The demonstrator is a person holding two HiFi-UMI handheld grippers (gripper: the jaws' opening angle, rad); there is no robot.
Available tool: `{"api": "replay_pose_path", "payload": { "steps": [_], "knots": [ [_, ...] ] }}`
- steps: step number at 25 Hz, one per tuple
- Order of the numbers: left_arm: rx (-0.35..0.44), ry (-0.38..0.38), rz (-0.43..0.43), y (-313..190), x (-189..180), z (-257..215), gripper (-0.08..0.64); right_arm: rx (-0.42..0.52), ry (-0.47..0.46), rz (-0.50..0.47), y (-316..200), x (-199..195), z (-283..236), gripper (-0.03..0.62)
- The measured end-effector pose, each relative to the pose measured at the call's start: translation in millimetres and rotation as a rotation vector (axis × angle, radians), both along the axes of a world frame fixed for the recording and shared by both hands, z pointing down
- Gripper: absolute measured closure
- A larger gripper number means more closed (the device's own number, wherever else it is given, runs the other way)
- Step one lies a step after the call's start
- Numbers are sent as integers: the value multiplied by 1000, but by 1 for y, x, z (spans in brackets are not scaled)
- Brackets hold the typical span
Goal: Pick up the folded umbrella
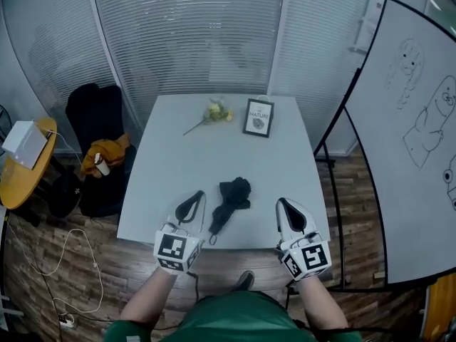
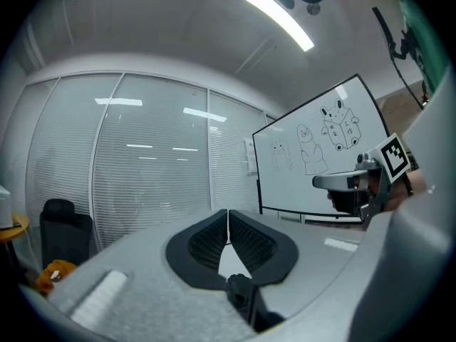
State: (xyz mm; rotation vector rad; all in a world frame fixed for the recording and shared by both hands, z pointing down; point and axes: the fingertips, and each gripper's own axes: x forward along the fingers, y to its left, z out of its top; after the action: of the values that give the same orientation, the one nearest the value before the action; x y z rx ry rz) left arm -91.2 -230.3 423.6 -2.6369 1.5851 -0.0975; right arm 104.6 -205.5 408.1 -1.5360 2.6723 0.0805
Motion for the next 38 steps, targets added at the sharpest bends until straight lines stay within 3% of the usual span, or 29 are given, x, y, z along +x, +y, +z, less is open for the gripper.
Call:
{"api": "replay_pose_path", "payload": {
  "steps": [4,12,15,22,32,38],
  "knots": [
    [-63,-23,-13,-21,13,22,545,-6,-19,-32,-20,21,-2,589],
    [-226,-161,24,-57,34,95,543,-35,-15,-45,-48,44,9,589],
    [-307,-171,56,-70,37,126,478,-44,-10,-27,-53,48,11,589],
    [-535,-205,139,-92,38,200,372,-77,-16,90,-53,62,21,589],
    [-766,-251,275,-110,56,282,277,-70,-37,311,-27,95,18,589],
    [-903,-235,321,-116,62,329,206,-67,-36,406,-8,102,18,589]
  ]
}}
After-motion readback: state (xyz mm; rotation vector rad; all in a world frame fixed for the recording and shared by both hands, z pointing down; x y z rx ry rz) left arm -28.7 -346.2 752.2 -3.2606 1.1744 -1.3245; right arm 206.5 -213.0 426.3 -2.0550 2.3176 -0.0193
